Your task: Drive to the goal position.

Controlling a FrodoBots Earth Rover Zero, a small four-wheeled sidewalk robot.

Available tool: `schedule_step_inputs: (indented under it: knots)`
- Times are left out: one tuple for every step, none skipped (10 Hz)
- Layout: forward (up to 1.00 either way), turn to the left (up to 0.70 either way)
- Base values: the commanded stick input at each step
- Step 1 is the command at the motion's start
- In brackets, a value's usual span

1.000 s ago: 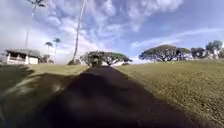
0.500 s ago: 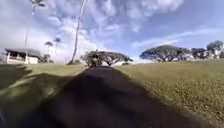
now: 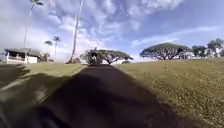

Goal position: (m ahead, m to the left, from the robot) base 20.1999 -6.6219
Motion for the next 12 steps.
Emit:
schedule_step_inputs:
  knots:
    - [0.7, 0.0]
    - [0.7, 0.0]
    - [0.7, 0.0]
    - [0.7, 0.0]
    - [0.7, 0.0]
    - [0.7, -0.24]
    - [0.7, -0.12]
    - [0.7, 0.0]
    - [0.7, 0.0]
    - [0.7, 0.0]
    - [0.7, 0.0]
    - [0.7, 0.0]
